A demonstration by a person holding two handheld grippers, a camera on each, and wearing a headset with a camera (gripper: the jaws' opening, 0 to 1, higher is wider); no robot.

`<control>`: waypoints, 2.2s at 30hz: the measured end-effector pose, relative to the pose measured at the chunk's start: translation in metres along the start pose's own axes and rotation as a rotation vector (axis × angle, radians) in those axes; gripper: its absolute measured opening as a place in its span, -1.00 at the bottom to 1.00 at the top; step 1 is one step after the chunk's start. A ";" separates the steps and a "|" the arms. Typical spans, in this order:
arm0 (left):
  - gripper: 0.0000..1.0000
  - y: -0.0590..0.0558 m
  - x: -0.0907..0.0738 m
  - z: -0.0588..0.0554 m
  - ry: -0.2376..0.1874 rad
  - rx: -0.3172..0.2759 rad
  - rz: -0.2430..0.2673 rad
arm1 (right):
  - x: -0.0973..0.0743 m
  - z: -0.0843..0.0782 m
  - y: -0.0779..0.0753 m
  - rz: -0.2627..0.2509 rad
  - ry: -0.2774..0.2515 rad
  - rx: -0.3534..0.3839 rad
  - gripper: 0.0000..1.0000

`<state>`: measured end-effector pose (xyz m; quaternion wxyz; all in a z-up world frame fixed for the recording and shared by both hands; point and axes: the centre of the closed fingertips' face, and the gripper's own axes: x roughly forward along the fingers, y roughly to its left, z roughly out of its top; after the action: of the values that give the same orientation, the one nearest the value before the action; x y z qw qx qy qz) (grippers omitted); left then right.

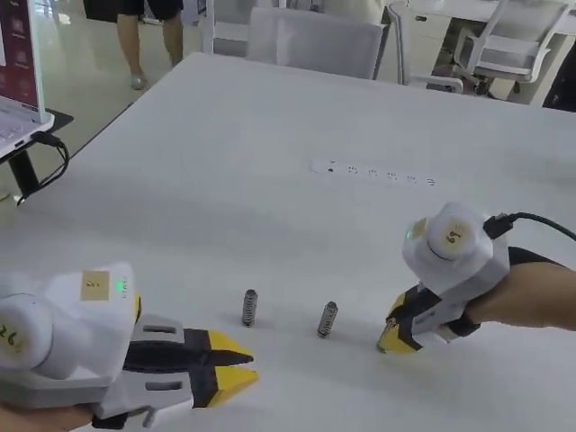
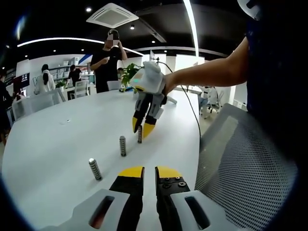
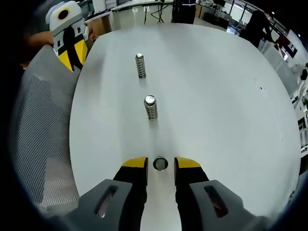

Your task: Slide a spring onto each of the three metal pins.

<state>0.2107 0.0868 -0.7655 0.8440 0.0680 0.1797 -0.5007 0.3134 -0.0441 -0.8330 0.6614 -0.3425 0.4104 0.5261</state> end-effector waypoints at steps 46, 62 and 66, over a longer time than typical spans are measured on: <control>0.03 -0.004 -0.026 0.013 -0.080 -0.087 0.118 | -0.100 0.009 0.067 -0.290 -0.603 0.133 0.18; 0.47 -0.001 -0.037 0.001 -0.078 -0.096 0.165 | -0.097 0.000 0.073 -0.260 -0.706 0.183 0.78; 0.49 0.003 -0.038 -0.001 -0.085 -0.104 0.177 | -0.090 -0.005 0.073 -0.252 -0.716 0.186 0.87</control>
<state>0.1971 0.1200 -0.7523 0.8942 0.0186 0.1626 -0.4167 0.2311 -0.0705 -0.7556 0.8504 -0.1236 0.1542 0.4876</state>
